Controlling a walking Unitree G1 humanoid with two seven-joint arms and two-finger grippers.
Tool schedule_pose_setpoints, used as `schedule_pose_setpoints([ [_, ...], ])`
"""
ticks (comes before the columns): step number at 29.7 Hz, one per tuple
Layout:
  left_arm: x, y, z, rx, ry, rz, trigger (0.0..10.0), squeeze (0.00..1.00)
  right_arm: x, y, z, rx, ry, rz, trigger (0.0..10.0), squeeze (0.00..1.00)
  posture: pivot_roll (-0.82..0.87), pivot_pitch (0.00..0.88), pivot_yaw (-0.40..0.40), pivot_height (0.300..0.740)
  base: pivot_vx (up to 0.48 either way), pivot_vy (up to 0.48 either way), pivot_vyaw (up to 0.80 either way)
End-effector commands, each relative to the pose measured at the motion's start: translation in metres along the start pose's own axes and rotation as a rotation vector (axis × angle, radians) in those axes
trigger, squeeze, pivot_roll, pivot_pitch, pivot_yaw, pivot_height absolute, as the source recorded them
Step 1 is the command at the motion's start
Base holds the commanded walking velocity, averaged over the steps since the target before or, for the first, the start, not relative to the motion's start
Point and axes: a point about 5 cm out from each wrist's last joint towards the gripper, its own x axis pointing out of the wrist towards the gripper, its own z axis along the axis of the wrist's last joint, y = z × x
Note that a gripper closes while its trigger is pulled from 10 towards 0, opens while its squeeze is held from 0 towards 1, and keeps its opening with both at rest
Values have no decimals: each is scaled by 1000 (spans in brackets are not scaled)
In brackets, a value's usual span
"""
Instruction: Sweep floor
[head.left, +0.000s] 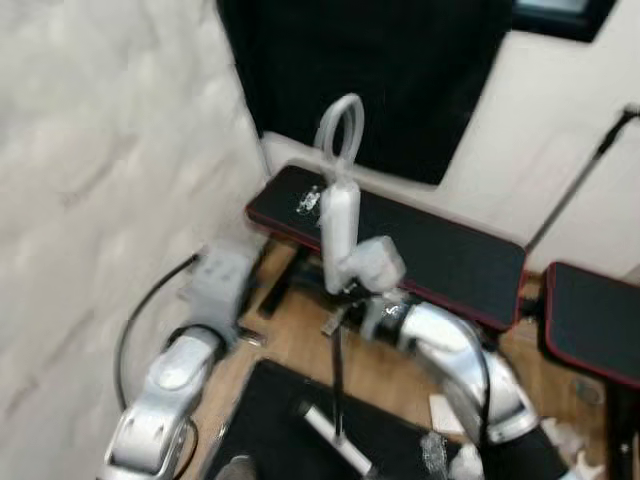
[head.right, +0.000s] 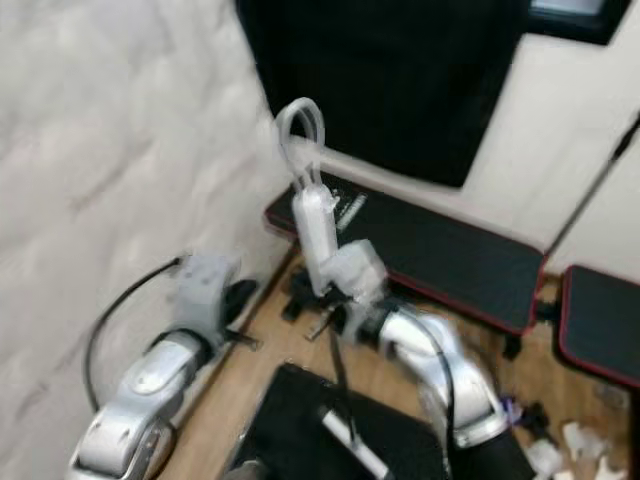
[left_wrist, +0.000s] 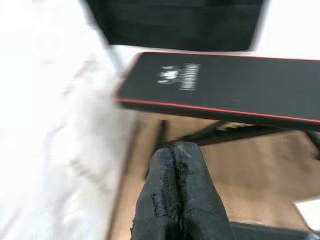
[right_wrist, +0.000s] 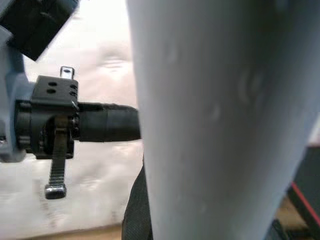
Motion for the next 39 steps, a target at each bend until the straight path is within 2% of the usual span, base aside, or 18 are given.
schedule_pose_setpoints([
  [1,1,-5,-5,-28,40,-16,10000,0,-1,-8,5,-31,-29,-117,10000,0,-38,152,-105,740,0,-356,0],
  [11,0,-6,-5,-42,41,-16,10000,0,-1,-9,4,-44,-23,-122,10000,0,-39,153,-108,740,0,-350,0],
  [29,2,-4,-6,-55,43,10,10000,0,0,-8,2,-46,-14,-118,10000,0,-44,148,-113,740,0,0,0],
  [36,2,-4,-6,-53,31,5,10000,0,-2,-15,-4,-46,33,-144,10000,0,-41,145,-120,740,0,0,800],
  [39,2,-4,-5,-40,22,4,10000,0,-4,-23,-8,-62,69,-186,10000,0,-39,145,-127,740,0,0,800],
])
